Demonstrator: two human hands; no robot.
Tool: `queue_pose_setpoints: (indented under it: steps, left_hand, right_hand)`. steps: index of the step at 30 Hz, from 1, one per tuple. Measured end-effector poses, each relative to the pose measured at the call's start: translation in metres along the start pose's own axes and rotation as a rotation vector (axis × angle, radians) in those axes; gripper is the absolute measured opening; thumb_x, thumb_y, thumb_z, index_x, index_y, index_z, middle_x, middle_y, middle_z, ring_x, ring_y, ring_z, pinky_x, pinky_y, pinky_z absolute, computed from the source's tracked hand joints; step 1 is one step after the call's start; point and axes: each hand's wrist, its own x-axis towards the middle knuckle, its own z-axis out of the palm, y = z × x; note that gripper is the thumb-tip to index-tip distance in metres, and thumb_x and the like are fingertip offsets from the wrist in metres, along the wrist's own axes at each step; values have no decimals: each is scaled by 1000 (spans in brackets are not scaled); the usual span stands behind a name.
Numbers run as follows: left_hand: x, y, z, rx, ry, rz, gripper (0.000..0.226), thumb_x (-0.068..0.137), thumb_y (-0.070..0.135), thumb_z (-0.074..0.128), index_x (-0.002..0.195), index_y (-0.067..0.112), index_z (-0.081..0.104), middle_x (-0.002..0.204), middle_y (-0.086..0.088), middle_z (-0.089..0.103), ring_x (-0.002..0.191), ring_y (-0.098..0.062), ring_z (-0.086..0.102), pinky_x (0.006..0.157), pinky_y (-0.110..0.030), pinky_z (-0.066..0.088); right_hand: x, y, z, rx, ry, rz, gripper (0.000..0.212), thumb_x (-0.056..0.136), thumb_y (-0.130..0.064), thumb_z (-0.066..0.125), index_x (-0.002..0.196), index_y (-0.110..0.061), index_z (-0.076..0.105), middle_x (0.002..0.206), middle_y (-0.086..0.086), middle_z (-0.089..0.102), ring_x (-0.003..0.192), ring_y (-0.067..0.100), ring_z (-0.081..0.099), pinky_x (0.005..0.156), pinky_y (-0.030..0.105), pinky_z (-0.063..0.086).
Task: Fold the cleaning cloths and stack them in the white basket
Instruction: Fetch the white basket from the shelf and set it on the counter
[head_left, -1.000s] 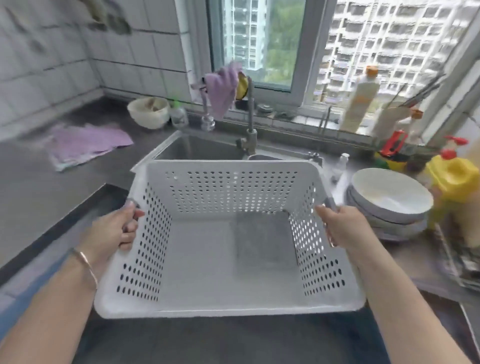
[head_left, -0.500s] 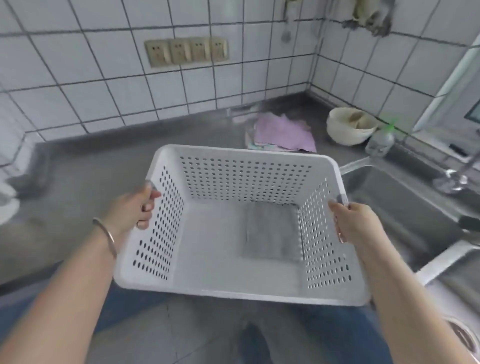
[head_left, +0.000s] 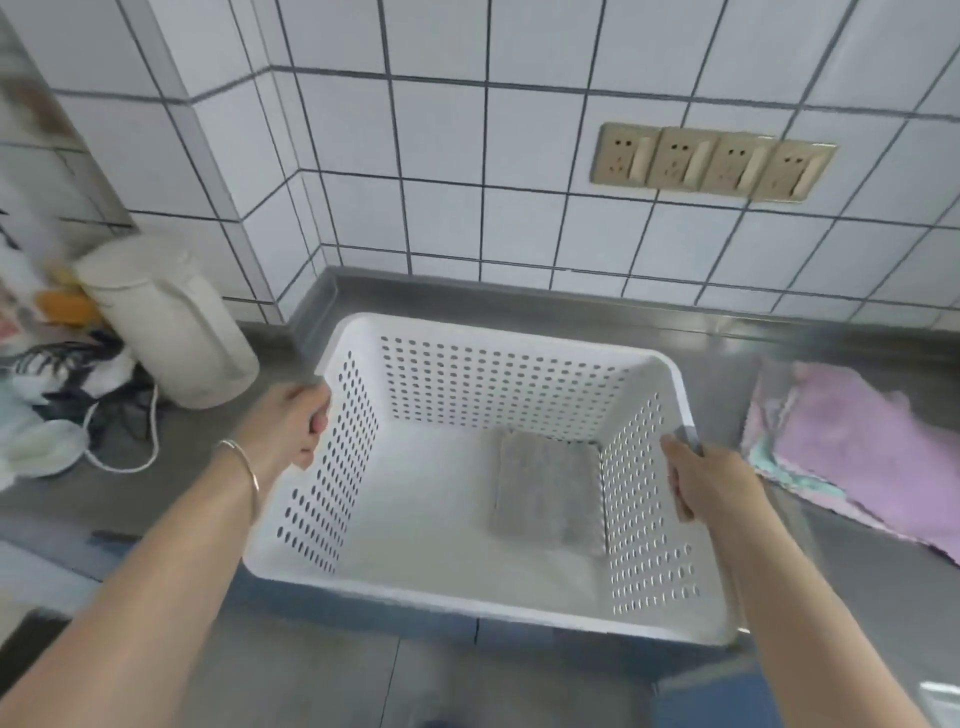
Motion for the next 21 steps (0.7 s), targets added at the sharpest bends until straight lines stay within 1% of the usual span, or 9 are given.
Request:
queue_pose_setpoints:
  steps: [1,3,5,7,11,14,17,19,21]
  left_hand:
    - [17,2,-8,-12,15,-10,43,98,25,36,57,11,36,46,-2,29,28,-7,22,37,-13,18]
    - [44,9,-18,-54,62,-8,40,98,20,37,59,10,37,51,-3,32,27,-6,24,35,-10,19]
    - [78,17,-32,-34,98,8,36,98,15,38,62,11,39,57,-5,35,31,-7,27,35,-9,20]
    - [109,27,-44,16,114,22,32,97,11,38,66,11,41,60,-6,39,40,-13,27,35,-10,21]
    - [172,58,-64,73,129,47,25,96,7,38,71,8,45,63,-7,44,49,-16,29,37,-14,25]
    - [215,77,-72,339,197,131,23,95,15,39,75,8,47,61,-6,50,52,-20,42,49,-24,34]
    - [260,91,-81,664,298,153,20,92,22,34,83,14,49,73,-7,63,65,-25,57,56,-29,41]
    - [285,98,-83,806,315,172,22,93,19,31,77,16,46,80,-12,64,70,-28,56,55,-30,38]
    - [305,103,-82,862,322,198,26,95,18,30,72,17,42,80,-13,61,71,-28,53,58,-30,38]
  right_hand:
    - [16,-16,10,17,-11,-4,43,92,-29,49,54,-10,49,35,-3,47,35,16,47,44,23,39]
    - [37,-42,27,33,-26,-13,43,93,-28,49,54,-11,49,40,-2,48,23,8,41,37,18,39]
    - [65,-68,51,30,-45,-13,44,93,-30,47,54,-11,47,31,-5,45,20,7,36,35,15,36]
    - [88,-93,70,44,-53,2,45,93,-31,47,54,-10,45,27,-5,42,21,8,36,43,22,38]
    - [130,-139,105,84,-61,51,43,92,-31,48,54,-10,47,39,-3,46,31,16,41,49,26,36]
    - [161,-170,126,129,-68,55,42,93,-30,49,55,-11,47,37,-4,44,35,18,39,50,26,36]
    - [188,-199,142,66,-82,32,41,93,-29,48,57,-10,45,35,-3,43,38,19,41,48,25,35]
    - [201,-214,151,41,-98,10,40,94,-28,46,59,-10,43,42,2,45,39,19,42,48,26,33]
    - [215,-226,160,39,-116,-3,40,95,-30,44,62,-8,44,49,5,47,40,19,42,49,27,33]
